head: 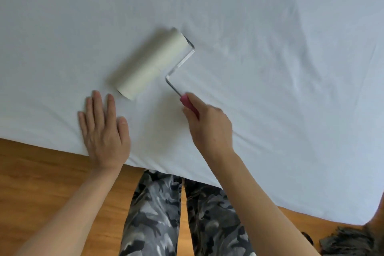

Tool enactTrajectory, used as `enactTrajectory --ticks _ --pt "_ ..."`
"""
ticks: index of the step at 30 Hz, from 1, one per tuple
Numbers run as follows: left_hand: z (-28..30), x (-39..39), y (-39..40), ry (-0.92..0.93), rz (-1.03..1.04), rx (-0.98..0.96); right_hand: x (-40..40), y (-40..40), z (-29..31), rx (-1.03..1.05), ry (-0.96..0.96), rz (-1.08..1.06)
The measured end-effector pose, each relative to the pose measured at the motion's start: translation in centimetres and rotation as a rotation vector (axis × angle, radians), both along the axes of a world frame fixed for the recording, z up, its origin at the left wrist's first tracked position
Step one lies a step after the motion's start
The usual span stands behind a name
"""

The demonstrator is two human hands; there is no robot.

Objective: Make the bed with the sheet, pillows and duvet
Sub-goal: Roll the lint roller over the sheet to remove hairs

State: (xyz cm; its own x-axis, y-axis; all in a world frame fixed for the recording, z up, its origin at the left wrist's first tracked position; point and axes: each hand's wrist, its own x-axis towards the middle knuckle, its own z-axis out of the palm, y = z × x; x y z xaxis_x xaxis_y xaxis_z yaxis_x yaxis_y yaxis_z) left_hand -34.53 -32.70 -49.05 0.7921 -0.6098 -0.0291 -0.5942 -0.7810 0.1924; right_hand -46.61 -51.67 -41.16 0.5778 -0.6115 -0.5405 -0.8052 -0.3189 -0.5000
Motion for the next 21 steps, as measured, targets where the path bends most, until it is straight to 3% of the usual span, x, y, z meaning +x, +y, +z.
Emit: enactTrajectory --ticks 5,9,21 --pt "0.2 0.2 0.0 0.047 -0.019 0.043 8.6 -0.9 -0.3 -0.007 -0.04 0.039" --pt "0.4 0.4 0.0 0.066 -0.024 0.059 9.1 -0.5 0.1 -0.013 -0.038 0.029" --pt "1.9 0.1 -0.6 0.125 -0.043 0.134 -11.3 2.6 1.8 0.022 -0.002 -0.178"
